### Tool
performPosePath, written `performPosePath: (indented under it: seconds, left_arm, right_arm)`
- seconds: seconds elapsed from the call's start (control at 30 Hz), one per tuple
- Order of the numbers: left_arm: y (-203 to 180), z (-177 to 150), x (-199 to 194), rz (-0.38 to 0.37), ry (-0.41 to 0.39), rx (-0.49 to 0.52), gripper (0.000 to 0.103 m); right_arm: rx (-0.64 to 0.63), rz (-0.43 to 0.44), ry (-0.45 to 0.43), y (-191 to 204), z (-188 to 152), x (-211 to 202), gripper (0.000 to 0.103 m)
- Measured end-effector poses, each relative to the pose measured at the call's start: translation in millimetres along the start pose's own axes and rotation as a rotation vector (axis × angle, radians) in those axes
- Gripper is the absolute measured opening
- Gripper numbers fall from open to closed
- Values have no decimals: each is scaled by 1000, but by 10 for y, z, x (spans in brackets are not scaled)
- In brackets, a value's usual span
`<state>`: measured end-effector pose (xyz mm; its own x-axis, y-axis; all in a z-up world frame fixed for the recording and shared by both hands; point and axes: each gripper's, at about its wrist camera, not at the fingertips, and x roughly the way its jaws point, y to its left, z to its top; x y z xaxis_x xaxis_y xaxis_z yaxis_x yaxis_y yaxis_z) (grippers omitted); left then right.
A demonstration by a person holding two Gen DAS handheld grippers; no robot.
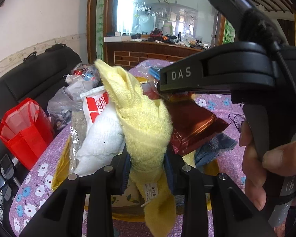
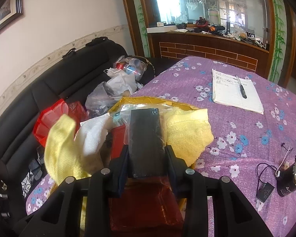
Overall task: Organize soft objects
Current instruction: 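Open both grippers to release the towel and bagged item into the tray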
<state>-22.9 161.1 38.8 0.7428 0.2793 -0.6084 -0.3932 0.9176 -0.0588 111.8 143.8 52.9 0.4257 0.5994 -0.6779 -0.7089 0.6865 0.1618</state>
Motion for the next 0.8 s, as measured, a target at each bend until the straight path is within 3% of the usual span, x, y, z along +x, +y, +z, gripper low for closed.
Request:
performPosePath:
  seconds: [0.13,0.27,0.37,0.47,0.63,0.8]
  left_arm:
    - [1,16,50,-5,8,2,33]
    - [-36,15,59,-10,4,30,53]
    - [-87,-2,10,19,-18,49,61]
    - [-107,2,-33,37,-33,54,71]
    - [-113,22,-108,54,-47,61,73]
    - [-160,58,-256,65,-77,70,82]
  right_arm:
    - [18,17,6,-37,-18,15,45]
    - [16,29,-17,-46,-33,-104,48]
    - [11,31,-31,-40,-44,-196,60]
    - [-2,28,-55,-22,-58,-301,61]
    - [3,33,-74,-53,-78,-445,61]
    - [33,57,-100,-129,-122,-645,62]
